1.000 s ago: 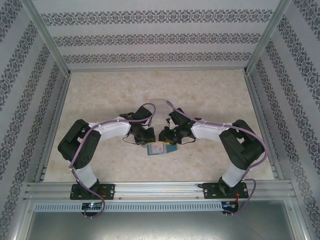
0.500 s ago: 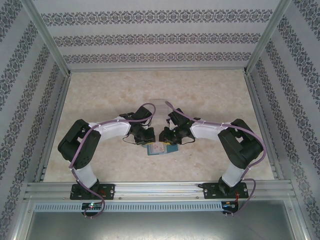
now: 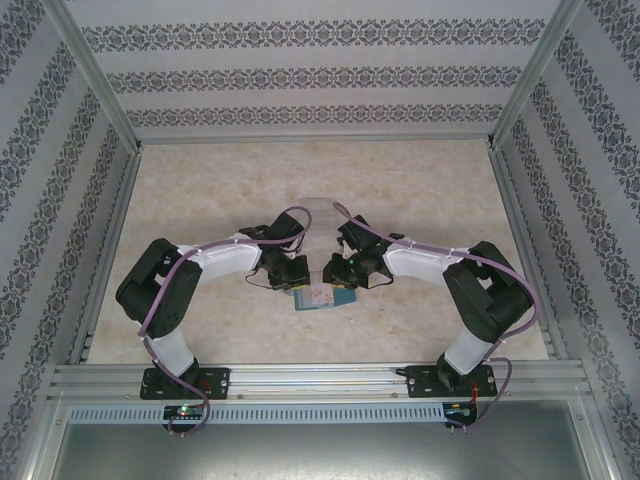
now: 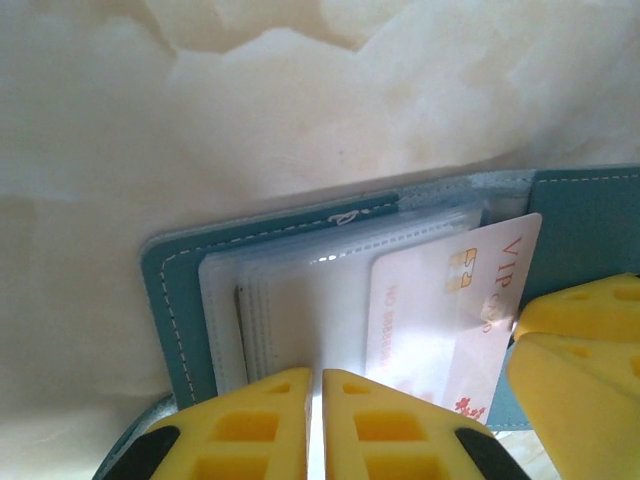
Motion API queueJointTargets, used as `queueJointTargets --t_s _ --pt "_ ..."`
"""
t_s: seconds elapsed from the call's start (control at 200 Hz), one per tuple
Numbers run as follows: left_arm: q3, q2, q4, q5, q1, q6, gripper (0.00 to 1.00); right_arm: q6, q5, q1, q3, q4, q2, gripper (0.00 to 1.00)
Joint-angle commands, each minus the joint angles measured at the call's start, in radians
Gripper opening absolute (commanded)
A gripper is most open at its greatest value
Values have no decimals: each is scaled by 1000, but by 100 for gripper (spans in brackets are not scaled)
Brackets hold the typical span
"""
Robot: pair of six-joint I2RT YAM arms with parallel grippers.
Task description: Take the credit cards out of the card holder
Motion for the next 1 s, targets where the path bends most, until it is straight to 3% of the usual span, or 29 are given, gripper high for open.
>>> queueJointTargets --t_s 0.0,0.994 --pt "19 27 -67 -35 -8 24 12 -16 7 -3 15 -18 -28 26" --pt "57 78 -145 -66 -8 55 12 -57 -24 -15 -3 9 40 26"
